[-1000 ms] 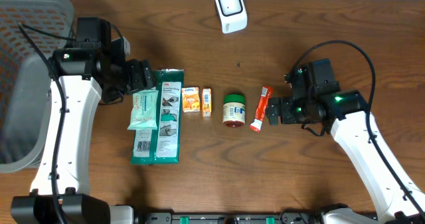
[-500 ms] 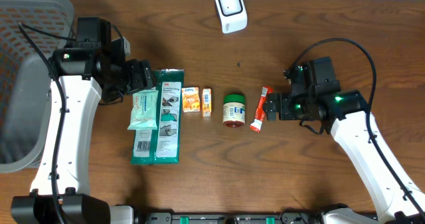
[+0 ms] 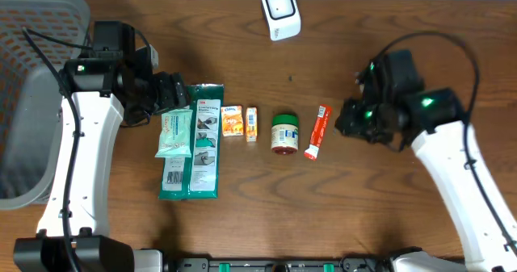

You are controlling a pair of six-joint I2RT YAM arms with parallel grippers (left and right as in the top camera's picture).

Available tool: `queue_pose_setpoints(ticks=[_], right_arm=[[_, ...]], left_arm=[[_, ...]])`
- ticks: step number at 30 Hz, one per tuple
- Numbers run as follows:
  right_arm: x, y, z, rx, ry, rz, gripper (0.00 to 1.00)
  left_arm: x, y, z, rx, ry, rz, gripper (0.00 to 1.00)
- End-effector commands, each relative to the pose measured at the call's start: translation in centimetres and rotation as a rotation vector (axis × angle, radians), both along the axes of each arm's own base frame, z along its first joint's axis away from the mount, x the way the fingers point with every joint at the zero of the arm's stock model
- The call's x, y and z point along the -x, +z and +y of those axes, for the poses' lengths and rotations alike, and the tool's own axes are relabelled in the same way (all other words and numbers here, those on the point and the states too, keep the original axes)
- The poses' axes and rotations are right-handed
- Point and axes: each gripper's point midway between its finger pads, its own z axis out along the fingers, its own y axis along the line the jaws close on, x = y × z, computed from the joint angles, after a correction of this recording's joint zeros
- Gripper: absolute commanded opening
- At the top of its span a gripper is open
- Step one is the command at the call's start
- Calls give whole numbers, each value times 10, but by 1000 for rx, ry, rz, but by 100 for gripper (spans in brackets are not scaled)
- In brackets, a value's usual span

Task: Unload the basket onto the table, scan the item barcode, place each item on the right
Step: 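Move the right gripper over the green-lidded jar and lower onto it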

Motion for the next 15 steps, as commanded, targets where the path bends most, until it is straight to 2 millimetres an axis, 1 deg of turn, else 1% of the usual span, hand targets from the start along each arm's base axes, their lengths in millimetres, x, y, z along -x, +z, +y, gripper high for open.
queue_pose_setpoints(ticks=[1, 2, 3, 4, 5, 6, 7, 8, 9, 10, 13, 14, 15], right_arm=[[-17, 37, 3, 50, -17, -35, 33], [-21, 45, 8, 75, -3, -36, 37], [-23, 48, 11, 88, 5, -37, 43], [-28, 51, 21, 111, 34, -37, 55], [-30, 52, 28, 120, 53, -36, 59], [-34, 48, 40, 130, 86, -28, 67], [-37, 40, 52, 140, 112, -14, 89], [-39, 32, 57, 153, 126, -2, 93], [-41, 19, 63, 177, 142, 22, 97], [-41, 11, 67, 192, 151, 42, 99], [-49, -33, 82, 234, 177, 129, 99], [-52, -42, 84, 240, 179, 143, 99], [-56, -56, 87, 249, 181, 164, 99]], left_arm=[[0, -3, 1, -16, -10, 6, 89], [0, -3, 1, -16, -10, 6, 89], [0, -3, 1, -16, -10, 6, 89], [0, -3, 1, -16, -10, 6, 89], [0, -3, 1, -16, -10, 6, 89], [0, -3, 1, -16, -10, 6, 89], [0, -3, 1, -16, -10, 6, 89], [0, -3, 1, -16, -10, 6, 89], [0, -3, 1, -16, -10, 6, 89], [0, -3, 1, -16, -10, 6, 89], [0, -3, 1, -16, -10, 6, 89], [0, -3, 1, -16, -10, 6, 89], [0, -3, 1, -16, -10, 6, 89]])
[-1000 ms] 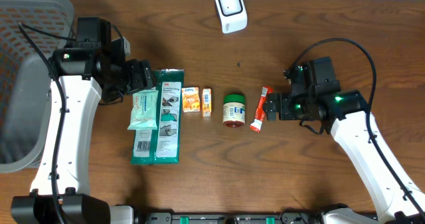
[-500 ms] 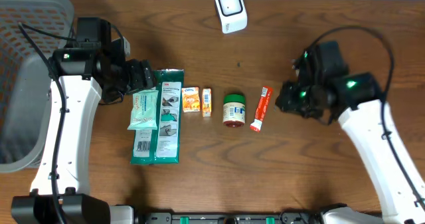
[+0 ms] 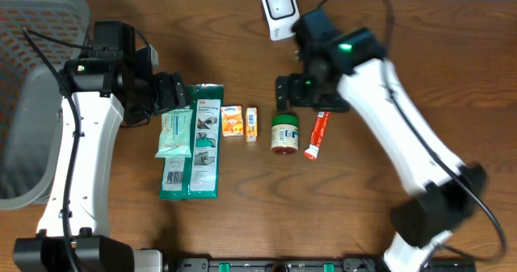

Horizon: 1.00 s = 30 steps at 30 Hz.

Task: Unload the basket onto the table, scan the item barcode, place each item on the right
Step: 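Move the right gripper over the green-lidded jar and lower onto it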

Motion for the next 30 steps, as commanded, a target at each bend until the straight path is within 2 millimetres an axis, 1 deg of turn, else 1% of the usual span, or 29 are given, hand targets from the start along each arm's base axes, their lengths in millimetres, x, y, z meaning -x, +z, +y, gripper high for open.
queue_pose_setpoints(ticks=[1, 2, 3, 6, 8, 11, 13, 16, 17, 19, 20, 26, 30], right_arm=[[-12, -41, 5, 60, -5, 53, 99], [-14, -46, 6, 65, -5, 60, 99], [-17, -62, 6, 77, -21, 86, 99], [-24, -86, 4, 94, -51, 124, 98], [-27, -98, 6, 90, -54, 138, 98], [-28, -117, 16, 64, -47, 170, 97], [-28, -127, 19, 70, -42, 177, 97], [-26, -142, 22, 77, -43, 205, 95], [-26, -145, 21, 80, -43, 210, 94], [-25, -145, 21, 82, -43, 214, 86], [-25, -145, 21, 82, -43, 214, 84], [-22, -146, 23, 84, -37, 223, 82], [-16, -146, 32, 84, -20, 222, 83]], left_arm=[[0, -3, 2, -17, -10, 4, 89], [0, -3, 2, -17, -10, 4, 89], [0, -3, 2, -17, -10, 5, 89], [0, -3, 2, -17, -10, 5, 89], [0, -3, 2, -17, -10, 5, 89], [0, -3, 2, -17, -10, 4, 89], [0, -3, 2, -17, -10, 4, 89], [0, -3, 2, -17, -10, 4, 89], [0, -3, 2, -17, -10, 4, 89], [0, -3, 2, -17, -10, 4, 89], [0, -3, 2, -17, -10, 5, 89], [0, -3, 2, -17, -10, 4, 89], [0, -3, 2, -17, -10, 4, 89]])
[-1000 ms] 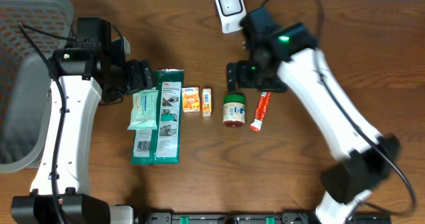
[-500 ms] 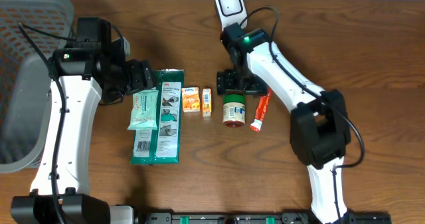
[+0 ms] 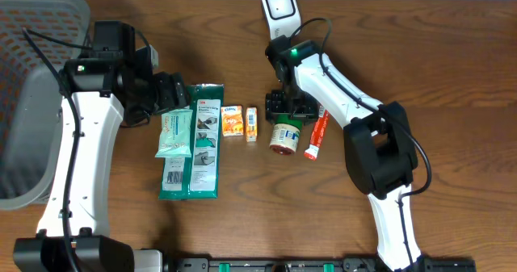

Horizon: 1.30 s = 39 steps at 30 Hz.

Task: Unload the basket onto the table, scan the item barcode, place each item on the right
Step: 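Move the right gripper over the green-lidded jar and lower onto it, then grasp the jar lid with the right gripper and lift the jar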

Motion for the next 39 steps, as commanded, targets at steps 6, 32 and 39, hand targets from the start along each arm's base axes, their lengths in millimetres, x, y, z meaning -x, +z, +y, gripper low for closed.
queue_pose_setpoints(ticks=[6, 32, 39], right_arm=[[13, 1, 24, -7, 21, -1, 84], [-8, 0, 7, 57, 154, -94, 65], [-17, 13, 9, 43, 147, -122, 54]], left_arm=[[0, -3, 2, -17, -10, 4, 89], [0, -3, 2, -17, -10, 4, 89], [0, -3, 2, -17, -10, 4, 89]])
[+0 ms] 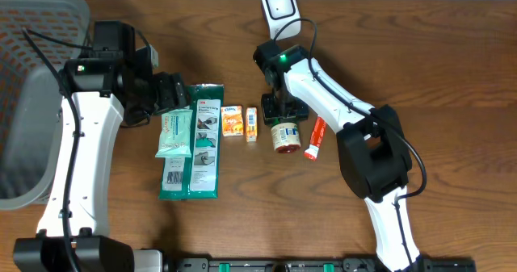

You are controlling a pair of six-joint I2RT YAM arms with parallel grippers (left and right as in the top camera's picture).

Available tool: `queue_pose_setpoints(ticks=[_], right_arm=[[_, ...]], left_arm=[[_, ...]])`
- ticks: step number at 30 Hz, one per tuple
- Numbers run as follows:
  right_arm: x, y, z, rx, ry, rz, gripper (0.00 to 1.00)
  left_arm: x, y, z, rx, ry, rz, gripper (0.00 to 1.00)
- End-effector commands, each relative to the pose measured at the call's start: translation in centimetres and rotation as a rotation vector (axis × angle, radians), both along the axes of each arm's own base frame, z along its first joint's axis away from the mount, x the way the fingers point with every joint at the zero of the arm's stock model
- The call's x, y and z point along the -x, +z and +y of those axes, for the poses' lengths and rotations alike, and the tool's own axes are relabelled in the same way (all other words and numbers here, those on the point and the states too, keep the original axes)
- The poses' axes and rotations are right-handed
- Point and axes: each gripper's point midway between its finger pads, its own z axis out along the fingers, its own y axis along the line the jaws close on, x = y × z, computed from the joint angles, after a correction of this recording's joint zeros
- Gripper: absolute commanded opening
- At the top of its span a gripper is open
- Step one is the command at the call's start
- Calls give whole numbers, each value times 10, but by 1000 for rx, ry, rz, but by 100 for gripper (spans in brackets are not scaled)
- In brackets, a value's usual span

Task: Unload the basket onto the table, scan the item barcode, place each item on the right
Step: 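Grasp the jar lid with the right gripper and lift the jar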

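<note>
A small jar point(284, 139) with a green label stands mid-table in a row of goods. My right gripper point(286, 115) hangs right over the jar's far edge, with the arm stretched in from the right. The wrist hides its fingers, so grip and opening do not show. The white barcode scanner point(280, 10) stands at the table's far edge, just behind that arm. My left gripper point(174, 94) rests at the top of a pale wipes packet point(174, 135), and its jaws are not readable from above.
A green flat pack point(203, 147) lies under and beside the wipes. Two small orange boxes point(232, 120) point(252, 123) sit left of the jar and a red tube point(316, 136) lies right of it. A grey basket point(24, 102) fills the left edge.
My right gripper has moved a little down and left, from just behind the jar to over its far edge. The jar, the other goods and the left arm stand as before.
My right gripper first hung at the right, beyond the red tube. It then stood behind the jar near the scanner, with the arm swung across. After that it sat close behind the jar, and now it overlaps the jar's far edge. The left arm stayed still throughout.
</note>
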Motion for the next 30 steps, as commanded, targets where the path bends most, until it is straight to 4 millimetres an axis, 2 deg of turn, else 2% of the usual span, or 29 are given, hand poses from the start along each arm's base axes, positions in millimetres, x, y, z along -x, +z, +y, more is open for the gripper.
queue_pose_setpoints(ticks=[1, 4, 9, 13, 17, 26, 30], right_arm=[[-20, 23, 0, -7, 7, -74, 51], [-31, 42, 6, -38, 54, -129, 44], [-39, 63, 4, -32, 72, -192, 45], [-44, 65, -8, 37, 68, -224, 46], [-49, 69, -5, 26, 77, -252, 46], [-36, 68, -12, 56, 92, -197, 52], [-32, 81, -14, 63, 100, -185, 53]], left_arm=[[0, -3, 2, -17, -10, 4, 89], [0, -3, 2, -17, -10, 5, 89], [0, -3, 2, -17, -10, 4, 89], [0, -3, 2, -17, -10, 4, 89], [0, -3, 2, -17, -10, 5, 89], [0, -3, 2, -17, -10, 4, 89], [0, -3, 2, -17, -10, 4, 89]])
